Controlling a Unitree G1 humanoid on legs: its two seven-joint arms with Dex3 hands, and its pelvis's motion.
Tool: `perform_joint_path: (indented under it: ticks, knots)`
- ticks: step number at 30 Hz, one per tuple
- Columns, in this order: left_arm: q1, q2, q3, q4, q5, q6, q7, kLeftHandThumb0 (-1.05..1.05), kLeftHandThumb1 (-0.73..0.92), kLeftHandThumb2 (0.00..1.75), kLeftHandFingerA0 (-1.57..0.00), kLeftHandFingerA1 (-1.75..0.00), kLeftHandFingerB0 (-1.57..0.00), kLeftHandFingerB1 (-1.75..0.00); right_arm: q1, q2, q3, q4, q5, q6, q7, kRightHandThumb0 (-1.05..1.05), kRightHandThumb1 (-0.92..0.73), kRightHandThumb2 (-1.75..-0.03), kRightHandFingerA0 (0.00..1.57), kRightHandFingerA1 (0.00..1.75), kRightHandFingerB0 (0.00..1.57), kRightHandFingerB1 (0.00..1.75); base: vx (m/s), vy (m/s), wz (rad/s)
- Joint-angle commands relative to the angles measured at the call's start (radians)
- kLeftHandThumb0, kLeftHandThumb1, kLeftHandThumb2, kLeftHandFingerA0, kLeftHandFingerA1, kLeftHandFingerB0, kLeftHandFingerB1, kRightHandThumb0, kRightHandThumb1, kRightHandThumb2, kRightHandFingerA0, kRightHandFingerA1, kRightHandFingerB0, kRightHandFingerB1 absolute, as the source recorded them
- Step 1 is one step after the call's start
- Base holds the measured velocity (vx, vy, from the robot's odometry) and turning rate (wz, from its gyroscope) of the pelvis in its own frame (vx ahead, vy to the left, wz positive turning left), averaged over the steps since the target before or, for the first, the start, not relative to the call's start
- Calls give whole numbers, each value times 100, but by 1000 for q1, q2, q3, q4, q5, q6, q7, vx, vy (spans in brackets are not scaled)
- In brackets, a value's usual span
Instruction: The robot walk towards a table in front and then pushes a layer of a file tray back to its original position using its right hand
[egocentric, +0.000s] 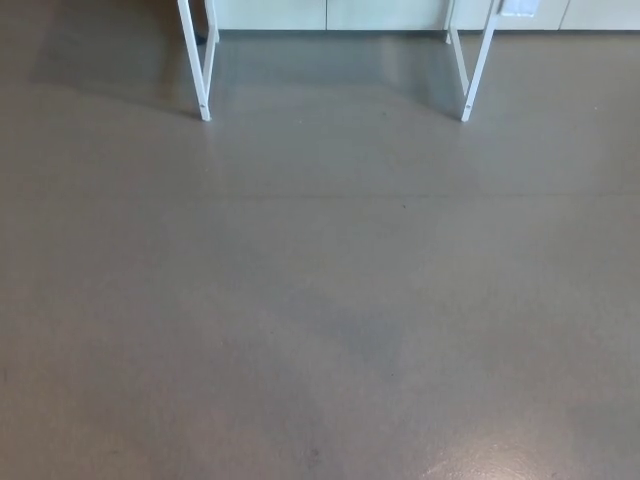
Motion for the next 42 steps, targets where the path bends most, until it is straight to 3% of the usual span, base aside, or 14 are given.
perform_joint_path:
  ticks: [1, 17, 19, 20, 28, 29, 30, 32, 33, 34, 35, 38, 39, 42]
  knots:
    - [12, 9, -38, 8, -1, -61, -42, -5, 48, 89, -37, -58, -17, -48, 17, -2, -9, -17, 51, -53, 63, -27, -51, -63, 54, 45, 31, 38, 0, 0, 0]
    - [1, 4, -86, -11, -14, -67, -23, -2, 49, 90, -38, -58, -15, -48, -13, -13, -8, 8, 69, -55, 71, -30, -50, -64, 55, 46, 32, 39, 15, -10, 11]
    - [5, -2, -87, -10, -16, -86, -24, -2, 50, 90, -38, -59, -14, -48, -8, -10, -4, 7, 70, -60, 83, -22, -59, -57, 56, 40, 34, 33, 0, 0, 0]
    - [6, -3, -86, -8, -18, -94, -31, -3, 49, 90, -40, -60, -14, -48, -11, -10, -2, 15, 70, -61, 86, -29, -52, -64, 53, 45, 31, 38, 52, 88, -3]
    - [6, -10, -114, 18, 11, -138, -11, -3, 47, 89, -45, -62, -17, -49, -13, -12, 23, 40, 59, -81, 94, -22, -60, -58, 55, 40, 30, 33, 114, 376, -14]
    - [8, -12, -118, 19, 12, -143, -12, -3, 47, 89, -45, -63, -17, -49, -15, -15, 23, 50, 63, -85, 109, -17, -43, -88, 44, 60, 16, 48, 218, 157, 3]
    - [10, -14, -124, 19, 13, -148, -10, -4, 64, 58, -55, -49, -29, -36, -18, -17, 21, 60, 68, -85, 119, -17, -42, -87, 39, 58, 14, 48, 198, 113, -2]
    - [16, -18, -139, 13, 20, -164, -9, -4, 64, 58, -54, -49, -28, -35, -22, -15, 19, 73, 73, -85, 126, -16, -44, -88, 40, 59, 13, 47, 214, 40, 5]
    - [17, -21, -143, 14, 19, -166, -13, -3, 46, 89, -46, -63, -16, -49, -18, -16, 34, 70, 57, -94, 121, -18, -44, -88, 39, 58, 15, 48, 220, -18, 4]
    - [16, -24, -147, 17, 17, -167, -14, -2, 46, 89, -46, -63, -16, -49, -16, -18, 39, 70, 54, -97, 126, -17, -44, -88, 38, 58, 15, 48, 188, -47, 15]
    - [16, -24, -150, 20, 18, -169, -11, -2, 63, 58, -54, -48, -28, -35, -16, -17, 39, 70, 56, -96, 125, -17, -43, -88, 39, 58, 14, 48, 205, -83, 12]
    - [22, -23, -168, 24, 28, -189, -8, -2, 62, 57, -54, -48, -29, -36, -16, -20, 53, 73, 44, -101, 105, -18, -44, -88, 41, 59, 15, 48, 219, -149, 13]
    - [23, -22, -173, 27, 30, -195, -6, -1, 44, 87, -46, -63, -18, -50, -17, -20, 55, 75, 44, -100, 101, -22, -59, -57, 51, 39, 29, 33, 178, -200, 16]
    - [35, -26, -184, 10, 29, -197, -3, -1, 45, 88, -44, -62, -18, -49, -12, -18, 59, 68, 50, -100, 103, -21, -60, -58, 50, 39, 30, 33, 290, -319, 33]
